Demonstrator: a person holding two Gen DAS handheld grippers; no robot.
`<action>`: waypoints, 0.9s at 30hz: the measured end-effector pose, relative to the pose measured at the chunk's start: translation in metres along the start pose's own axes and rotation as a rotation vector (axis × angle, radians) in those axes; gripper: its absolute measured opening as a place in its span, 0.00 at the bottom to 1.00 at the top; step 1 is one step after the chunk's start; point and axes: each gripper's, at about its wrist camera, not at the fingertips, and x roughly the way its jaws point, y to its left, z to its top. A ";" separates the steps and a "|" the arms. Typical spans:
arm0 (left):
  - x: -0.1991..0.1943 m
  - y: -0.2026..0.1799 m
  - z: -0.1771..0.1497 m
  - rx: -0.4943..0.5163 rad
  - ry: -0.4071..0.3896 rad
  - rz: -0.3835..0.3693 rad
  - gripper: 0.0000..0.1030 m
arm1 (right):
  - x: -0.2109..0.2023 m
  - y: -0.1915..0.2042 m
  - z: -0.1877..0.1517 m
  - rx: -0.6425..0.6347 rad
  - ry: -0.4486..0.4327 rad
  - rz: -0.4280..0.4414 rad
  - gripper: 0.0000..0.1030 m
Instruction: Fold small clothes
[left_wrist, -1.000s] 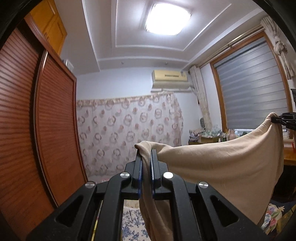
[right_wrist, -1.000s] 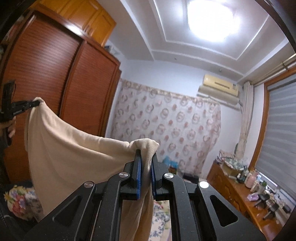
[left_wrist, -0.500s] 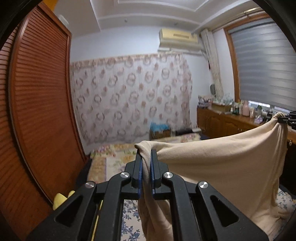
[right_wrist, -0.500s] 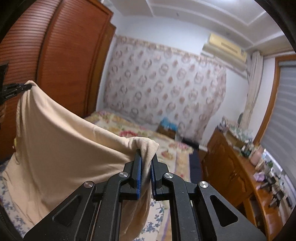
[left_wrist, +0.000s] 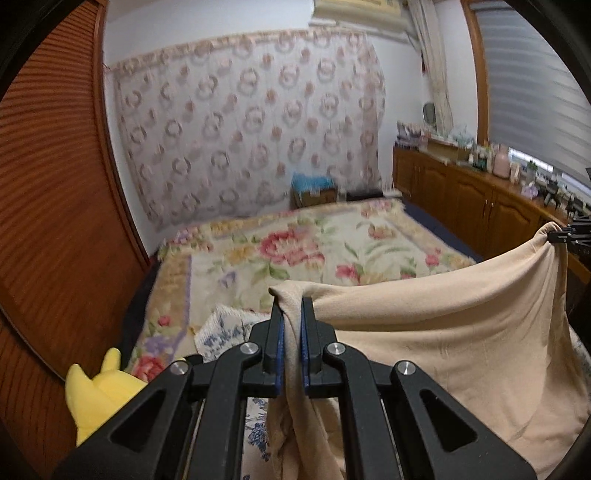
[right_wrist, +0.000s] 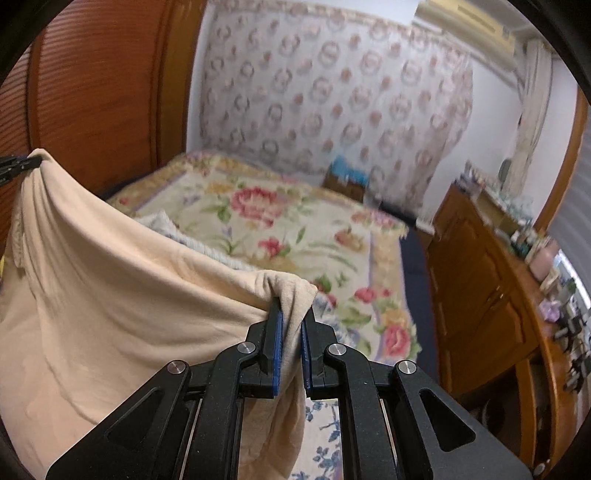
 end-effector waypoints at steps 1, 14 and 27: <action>0.008 0.000 -0.002 0.001 0.014 -0.001 0.04 | 0.016 -0.003 -0.001 0.005 0.026 0.005 0.06; 0.094 -0.003 -0.017 0.019 0.188 -0.006 0.08 | 0.118 -0.011 -0.021 0.073 0.191 0.034 0.06; 0.058 0.003 -0.050 0.016 0.210 -0.049 0.41 | 0.100 -0.020 -0.039 0.169 0.178 0.049 0.40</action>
